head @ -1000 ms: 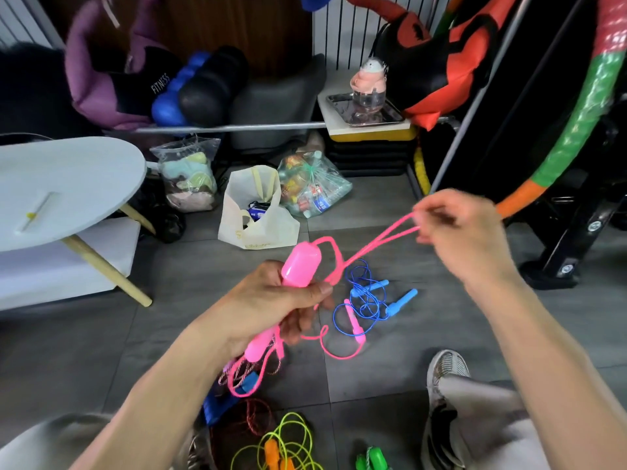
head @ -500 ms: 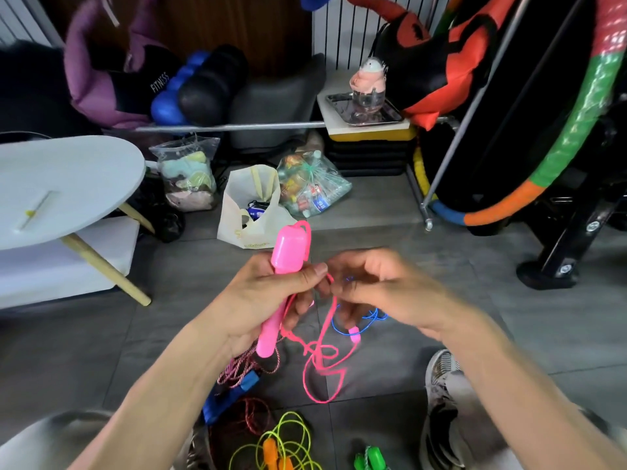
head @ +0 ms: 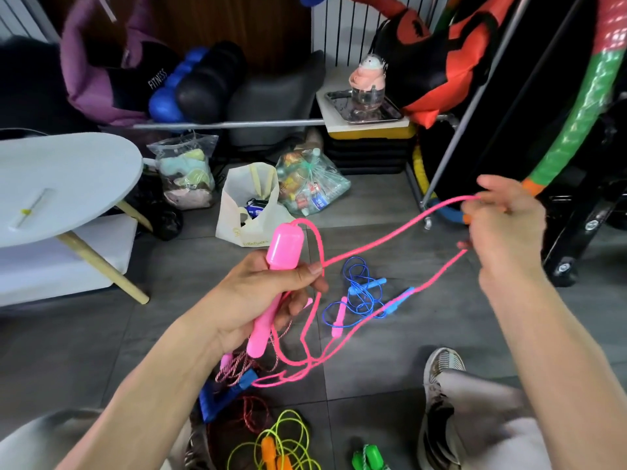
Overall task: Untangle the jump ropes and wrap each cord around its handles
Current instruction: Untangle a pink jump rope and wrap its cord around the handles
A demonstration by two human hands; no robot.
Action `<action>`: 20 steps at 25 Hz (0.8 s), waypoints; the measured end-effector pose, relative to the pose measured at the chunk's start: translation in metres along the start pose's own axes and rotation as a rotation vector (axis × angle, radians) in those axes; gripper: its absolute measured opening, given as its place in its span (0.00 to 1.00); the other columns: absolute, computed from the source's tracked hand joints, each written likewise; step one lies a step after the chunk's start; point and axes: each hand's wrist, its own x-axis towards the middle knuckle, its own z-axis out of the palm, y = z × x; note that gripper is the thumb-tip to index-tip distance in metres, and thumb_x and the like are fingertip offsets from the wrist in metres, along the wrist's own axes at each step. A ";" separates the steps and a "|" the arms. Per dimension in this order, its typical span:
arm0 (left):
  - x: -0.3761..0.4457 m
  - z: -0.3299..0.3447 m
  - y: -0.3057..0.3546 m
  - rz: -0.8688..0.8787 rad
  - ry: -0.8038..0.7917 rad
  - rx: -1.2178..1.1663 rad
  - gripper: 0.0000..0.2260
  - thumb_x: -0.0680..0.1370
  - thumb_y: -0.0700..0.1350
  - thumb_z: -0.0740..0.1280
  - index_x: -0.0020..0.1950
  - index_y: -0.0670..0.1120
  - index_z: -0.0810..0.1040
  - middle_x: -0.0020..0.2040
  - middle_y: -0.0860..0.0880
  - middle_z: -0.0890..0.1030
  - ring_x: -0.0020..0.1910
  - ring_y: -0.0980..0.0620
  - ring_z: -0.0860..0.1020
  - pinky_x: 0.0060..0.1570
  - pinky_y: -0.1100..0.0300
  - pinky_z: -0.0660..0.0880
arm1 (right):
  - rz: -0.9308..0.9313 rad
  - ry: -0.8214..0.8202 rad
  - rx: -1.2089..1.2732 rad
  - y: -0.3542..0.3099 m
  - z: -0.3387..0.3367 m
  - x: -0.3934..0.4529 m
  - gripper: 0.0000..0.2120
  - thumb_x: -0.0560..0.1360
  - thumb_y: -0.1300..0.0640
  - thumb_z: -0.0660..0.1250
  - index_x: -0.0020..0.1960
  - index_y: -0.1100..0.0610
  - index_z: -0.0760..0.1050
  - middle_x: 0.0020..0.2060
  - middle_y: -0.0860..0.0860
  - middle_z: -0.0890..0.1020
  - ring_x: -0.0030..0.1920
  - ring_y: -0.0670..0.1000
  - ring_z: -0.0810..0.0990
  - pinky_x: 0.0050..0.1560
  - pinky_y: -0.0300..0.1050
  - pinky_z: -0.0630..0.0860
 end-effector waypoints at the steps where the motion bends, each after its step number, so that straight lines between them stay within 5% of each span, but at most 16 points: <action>1: -0.001 0.001 0.001 0.005 -0.013 -0.009 0.12 0.70 0.47 0.70 0.40 0.38 0.81 0.24 0.45 0.70 0.19 0.54 0.65 0.19 0.66 0.61 | -0.054 -0.122 -0.034 0.002 0.005 -0.008 0.22 0.69 0.62 0.68 0.58 0.42 0.76 0.53 0.45 0.78 0.46 0.49 0.81 0.38 0.46 0.82; 3: -0.001 0.003 0.000 0.020 -0.038 -0.019 0.11 0.70 0.48 0.70 0.40 0.39 0.82 0.24 0.45 0.69 0.19 0.53 0.64 0.19 0.66 0.60 | -0.006 -0.559 0.067 -0.004 0.014 -0.043 0.24 0.71 0.66 0.69 0.61 0.44 0.76 0.57 0.46 0.80 0.42 0.46 0.82 0.41 0.47 0.82; 6: 0.000 0.005 -0.001 0.029 -0.064 0.008 0.08 0.71 0.48 0.74 0.36 0.45 0.82 0.24 0.45 0.70 0.19 0.52 0.63 0.21 0.65 0.58 | 0.079 -1.146 0.033 -0.013 0.022 -0.083 0.11 0.75 0.66 0.69 0.56 0.56 0.80 0.46 0.52 0.84 0.34 0.54 0.79 0.36 0.49 0.80; 9: 0.001 0.011 -0.002 0.010 -0.057 0.018 0.07 0.70 0.47 0.72 0.39 0.43 0.84 0.27 0.42 0.75 0.21 0.50 0.67 0.21 0.64 0.65 | -0.067 -1.054 -0.138 -0.008 0.018 -0.067 0.05 0.74 0.66 0.71 0.47 0.58 0.82 0.36 0.53 0.84 0.35 0.55 0.80 0.39 0.52 0.81; 13: 0.008 0.007 -0.004 -0.026 0.038 0.131 0.09 0.74 0.44 0.70 0.41 0.38 0.83 0.29 0.40 0.78 0.22 0.48 0.71 0.24 0.63 0.67 | -0.220 -0.443 -0.162 -0.004 0.001 -0.026 0.10 0.74 0.65 0.71 0.39 0.51 0.81 0.32 0.47 0.81 0.33 0.46 0.79 0.43 0.57 0.83; 16: 0.006 0.003 -0.002 -0.006 0.018 0.158 0.12 0.74 0.47 0.71 0.40 0.37 0.83 0.26 0.41 0.75 0.21 0.48 0.69 0.23 0.63 0.64 | -0.271 -0.060 -0.242 0.004 -0.020 0.005 0.06 0.72 0.54 0.69 0.41 0.43 0.80 0.39 0.46 0.81 0.38 0.47 0.83 0.43 0.60 0.82; 18: 0.003 0.004 0.000 0.033 0.002 0.113 0.12 0.72 0.48 0.71 0.40 0.38 0.82 0.24 0.42 0.73 0.20 0.50 0.67 0.20 0.65 0.63 | -0.311 -0.167 -0.281 0.002 -0.017 -0.002 0.11 0.71 0.53 0.69 0.50 0.39 0.80 0.49 0.45 0.81 0.44 0.51 0.82 0.46 0.60 0.82; 20: 0.002 0.006 0.001 0.053 -0.001 0.074 0.11 0.72 0.47 0.70 0.39 0.39 0.82 0.23 0.43 0.73 0.19 0.51 0.65 0.19 0.66 0.63 | -0.090 -0.632 -0.011 -0.003 -0.002 -0.038 0.18 0.73 0.63 0.70 0.59 0.46 0.79 0.55 0.48 0.82 0.42 0.50 0.81 0.44 0.55 0.83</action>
